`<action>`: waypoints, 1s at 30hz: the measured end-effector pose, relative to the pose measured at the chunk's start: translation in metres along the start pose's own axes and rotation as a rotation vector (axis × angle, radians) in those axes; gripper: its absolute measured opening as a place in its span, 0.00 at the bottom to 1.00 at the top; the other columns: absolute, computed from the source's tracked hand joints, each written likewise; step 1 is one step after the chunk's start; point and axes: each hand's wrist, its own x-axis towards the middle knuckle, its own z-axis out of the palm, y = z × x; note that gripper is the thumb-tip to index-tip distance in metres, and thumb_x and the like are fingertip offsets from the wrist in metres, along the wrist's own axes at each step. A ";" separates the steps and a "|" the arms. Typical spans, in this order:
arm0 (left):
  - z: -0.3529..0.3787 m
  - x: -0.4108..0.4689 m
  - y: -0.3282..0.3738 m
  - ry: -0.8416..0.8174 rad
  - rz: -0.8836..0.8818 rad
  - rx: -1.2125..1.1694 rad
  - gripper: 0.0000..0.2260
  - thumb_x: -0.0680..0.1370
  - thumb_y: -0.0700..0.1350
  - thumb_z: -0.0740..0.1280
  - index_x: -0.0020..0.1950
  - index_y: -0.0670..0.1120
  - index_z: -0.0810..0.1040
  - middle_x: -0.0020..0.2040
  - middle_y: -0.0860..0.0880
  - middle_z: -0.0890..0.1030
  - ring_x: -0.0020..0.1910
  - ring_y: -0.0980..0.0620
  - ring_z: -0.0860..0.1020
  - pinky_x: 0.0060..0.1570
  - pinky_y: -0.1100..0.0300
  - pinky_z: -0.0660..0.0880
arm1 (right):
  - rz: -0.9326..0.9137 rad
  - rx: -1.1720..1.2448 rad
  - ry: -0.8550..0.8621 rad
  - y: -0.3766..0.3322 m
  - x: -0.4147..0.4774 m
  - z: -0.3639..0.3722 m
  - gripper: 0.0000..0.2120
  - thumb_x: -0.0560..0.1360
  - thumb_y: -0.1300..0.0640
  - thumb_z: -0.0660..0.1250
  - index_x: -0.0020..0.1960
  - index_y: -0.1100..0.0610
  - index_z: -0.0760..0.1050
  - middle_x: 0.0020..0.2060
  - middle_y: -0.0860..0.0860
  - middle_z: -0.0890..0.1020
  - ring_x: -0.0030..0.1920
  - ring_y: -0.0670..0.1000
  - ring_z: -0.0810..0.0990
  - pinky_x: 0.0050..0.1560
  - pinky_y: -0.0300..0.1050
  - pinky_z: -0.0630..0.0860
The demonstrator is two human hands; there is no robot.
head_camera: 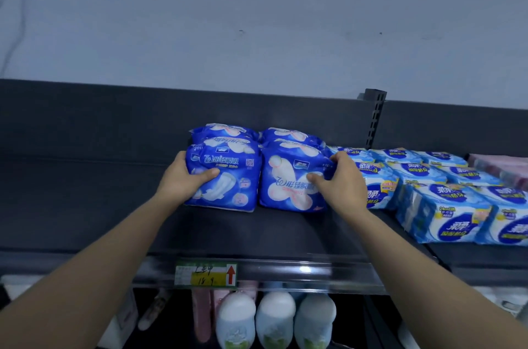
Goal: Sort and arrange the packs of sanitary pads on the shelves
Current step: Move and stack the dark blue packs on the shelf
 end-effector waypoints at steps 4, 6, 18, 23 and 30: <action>-0.004 -0.009 0.004 -0.013 -0.002 0.125 0.28 0.70 0.50 0.77 0.66 0.48 0.70 0.61 0.50 0.79 0.58 0.48 0.79 0.63 0.48 0.73 | -0.226 -0.142 0.174 -0.005 -0.004 0.006 0.33 0.64 0.47 0.77 0.64 0.59 0.72 0.64 0.59 0.70 0.65 0.61 0.68 0.63 0.55 0.67; -0.009 -0.017 0.008 -0.003 0.008 0.215 0.29 0.71 0.50 0.76 0.68 0.47 0.69 0.62 0.50 0.78 0.59 0.48 0.78 0.63 0.51 0.73 | -0.363 -0.148 0.182 -0.014 -0.007 0.011 0.31 0.64 0.49 0.77 0.62 0.60 0.75 0.67 0.62 0.70 0.68 0.63 0.67 0.66 0.57 0.65; -0.109 -0.121 0.016 0.131 -0.098 0.883 0.32 0.75 0.55 0.70 0.74 0.43 0.65 0.70 0.43 0.70 0.67 0.44 0.70 0.65 0.50 0.69 | -0.713 -0.089 -0.122 -0.097 -0.060 0.044 0.29 0.70 0.50 0.72 0.68 0.58 0.71 0.71 0.60 0.67 0.74 0.61 0.60 0.71 0.57 0.61; -0.163 -0.207 0.011 0.259 -0.202 1.092 0.23 0.71 0.55 0.72 0.61 0.45 0.73 0.59 0.46 0.75 0.60 0.43 0.74 0.55 0.50 0.74 | -0.843 -0.026 -0.337 -0.141 -0.111 0.060 0.29 0.72 0.46 0.70 0.70 0.54 0.68 0.69 0.55 0.67 0.73 0.58 0.59 0.71 0.52 0.60; -0.227 -0.341 0.014 0.395 -0.507 1.288 0.24 0.73 0.53 0.70 0.65 0.46 0.71 0.61 0.45 0.75 0.61 0.43 0.74 0.53 0.52 0.73 | -1.079 -0.008 -0.598 -0.202 -0.205 0.072 0.29 0.73 0.42 0.68 0.70 0.53 0.66 0.68 0.54 0.68 0.71 0.56 0.60 0.67 0.49 0.63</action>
